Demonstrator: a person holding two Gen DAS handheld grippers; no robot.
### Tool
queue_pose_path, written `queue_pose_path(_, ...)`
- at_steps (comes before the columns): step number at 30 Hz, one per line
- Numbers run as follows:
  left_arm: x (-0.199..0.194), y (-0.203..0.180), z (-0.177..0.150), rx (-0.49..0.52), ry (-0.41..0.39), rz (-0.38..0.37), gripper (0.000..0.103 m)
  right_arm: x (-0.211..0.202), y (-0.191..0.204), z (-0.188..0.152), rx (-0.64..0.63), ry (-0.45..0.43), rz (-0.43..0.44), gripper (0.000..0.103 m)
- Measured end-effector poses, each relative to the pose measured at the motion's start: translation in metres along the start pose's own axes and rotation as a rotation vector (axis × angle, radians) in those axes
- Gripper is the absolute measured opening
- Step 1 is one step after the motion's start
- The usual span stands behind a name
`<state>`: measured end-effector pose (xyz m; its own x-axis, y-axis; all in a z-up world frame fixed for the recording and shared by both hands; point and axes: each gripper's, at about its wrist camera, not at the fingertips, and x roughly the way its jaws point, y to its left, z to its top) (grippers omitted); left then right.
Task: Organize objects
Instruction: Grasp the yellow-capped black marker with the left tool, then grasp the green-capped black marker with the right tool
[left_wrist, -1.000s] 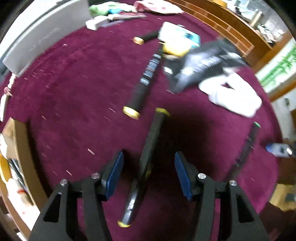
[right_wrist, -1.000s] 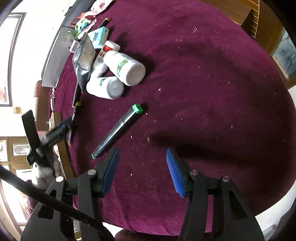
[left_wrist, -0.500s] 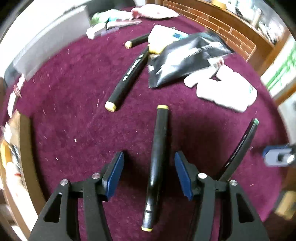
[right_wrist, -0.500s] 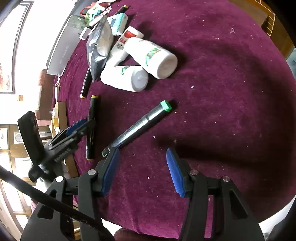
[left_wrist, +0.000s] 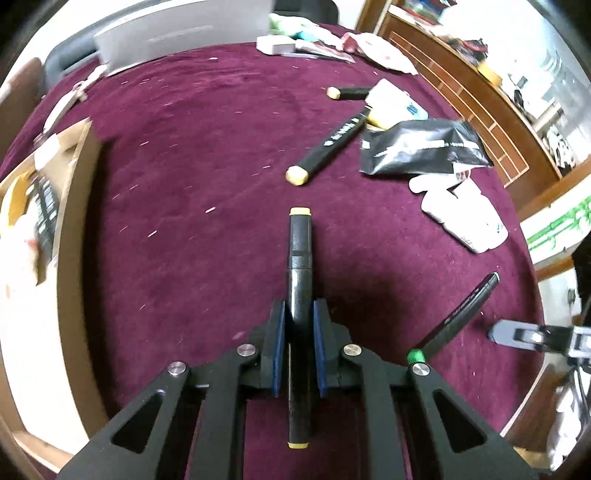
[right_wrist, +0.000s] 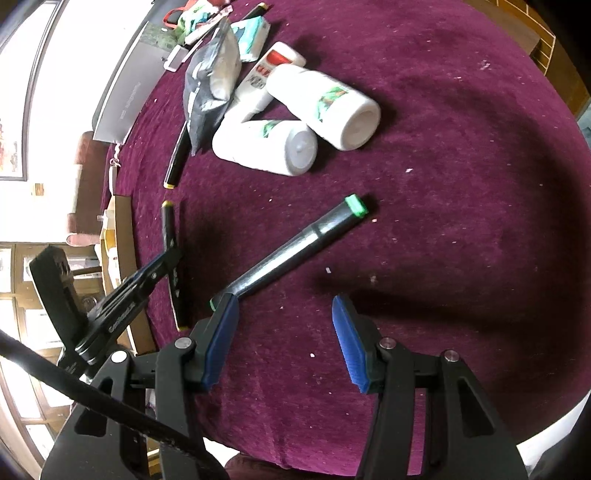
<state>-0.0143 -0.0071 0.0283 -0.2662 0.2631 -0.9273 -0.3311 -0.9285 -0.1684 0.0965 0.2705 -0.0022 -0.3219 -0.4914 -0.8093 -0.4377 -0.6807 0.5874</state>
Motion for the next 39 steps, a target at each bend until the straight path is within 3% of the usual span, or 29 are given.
queue_pose_path(6,0.008,0.02,-0.028,-0.063,0.027,-0.005,0.011,0.018,0.021,0.006,-0.039,0.024,-0.044,0.052)
queue_pose_path(14,0.006,0.021,-0.037,-0.111,-0.019,-0.032,0.011,0.045,0.06,0.028,-0.094,0.015,-0.154,0.052)
queue_pose_path(20,0.003,0.023,-0.043,-0.121,-0.031,-0.029,0.012,0.056,0.08,0.041,-0.072,-0.019,-0.3,0.052)
queue_pose_path(23,0.003,0.02,-0.044,-0.108,-0.037,-0.015,0.012,0.068,0.097,0.037,-0.151,-0.025,-0.391,0.062)
queue_pose_path(25,0.003,0.021,-0.044,-0.111,-0.042,-0.025,0.014,0.077,0.106,0.035,-0.211,-0.013,-0.421,0.079)
queue_pose_path(27,0.003,0.023,-0.044,-0.124,-0.042,-0.044,0.015,0.084,0.111,0.034,-0.243,-0.003,-0.446,0.083)
queue_pose_path(29,0.003,0.026,-0.044,-0.136,-0.042,-0.062,0.015,0.079,0.105,0.036,-0.199,-0.02,-0.407,0.083)
queue_pose_path(34,0.002,0.029,-0.047,-0.133,-0.053,-0.086,0.015,0.048,0.068,0.043,-0.004,-0.017,-0.189,0.08)
queue_pose_path(39,0.0,0.032,-0.048,-0.137,-0.056,-0.1,0.015,0.02,0.09,0.042,-0.243,-0.069,-0.225,0.08)
